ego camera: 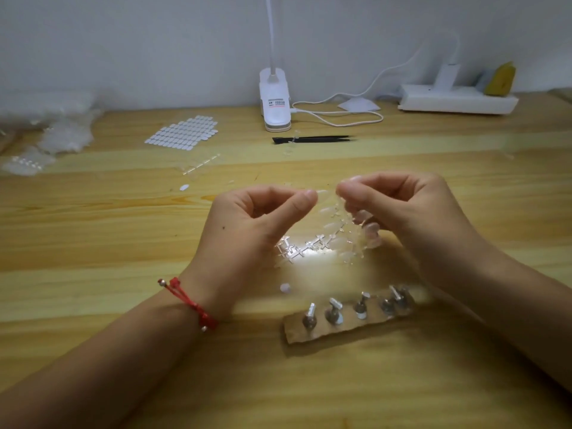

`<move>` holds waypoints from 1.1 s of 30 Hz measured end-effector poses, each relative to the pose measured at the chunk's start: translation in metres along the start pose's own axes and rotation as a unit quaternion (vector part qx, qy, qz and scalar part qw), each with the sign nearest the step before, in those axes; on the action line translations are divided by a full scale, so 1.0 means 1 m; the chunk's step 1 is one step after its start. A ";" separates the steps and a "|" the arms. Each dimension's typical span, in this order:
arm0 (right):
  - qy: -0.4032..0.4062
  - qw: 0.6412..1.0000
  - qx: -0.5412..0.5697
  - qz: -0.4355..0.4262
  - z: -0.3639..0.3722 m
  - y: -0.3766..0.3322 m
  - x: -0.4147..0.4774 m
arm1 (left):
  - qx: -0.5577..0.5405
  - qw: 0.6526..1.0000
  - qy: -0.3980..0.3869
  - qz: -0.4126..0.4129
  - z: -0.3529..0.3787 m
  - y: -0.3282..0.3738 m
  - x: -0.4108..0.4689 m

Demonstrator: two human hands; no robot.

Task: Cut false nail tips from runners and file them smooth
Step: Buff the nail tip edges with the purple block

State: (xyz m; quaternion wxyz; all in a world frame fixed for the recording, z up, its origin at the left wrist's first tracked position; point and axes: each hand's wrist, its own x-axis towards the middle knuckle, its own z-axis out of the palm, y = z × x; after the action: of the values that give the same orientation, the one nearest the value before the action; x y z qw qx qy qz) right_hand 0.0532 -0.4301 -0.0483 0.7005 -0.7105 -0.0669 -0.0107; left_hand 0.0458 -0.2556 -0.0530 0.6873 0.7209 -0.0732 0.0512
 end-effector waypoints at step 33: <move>-0.106 0.909 -0.391 -0.096 -0.057 -0.038 -0.008 | -0.035 0.999 0.019 0.003 -0.006 -0.024 0.007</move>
State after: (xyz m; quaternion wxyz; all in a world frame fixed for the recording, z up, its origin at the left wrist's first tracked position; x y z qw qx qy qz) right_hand 0.0453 -0.4872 -0.0102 0.3506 -0.9146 -0.1993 -0.0280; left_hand 0.0572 -0.2490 -0.0751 0.7134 0.6949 -0.0638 0.0640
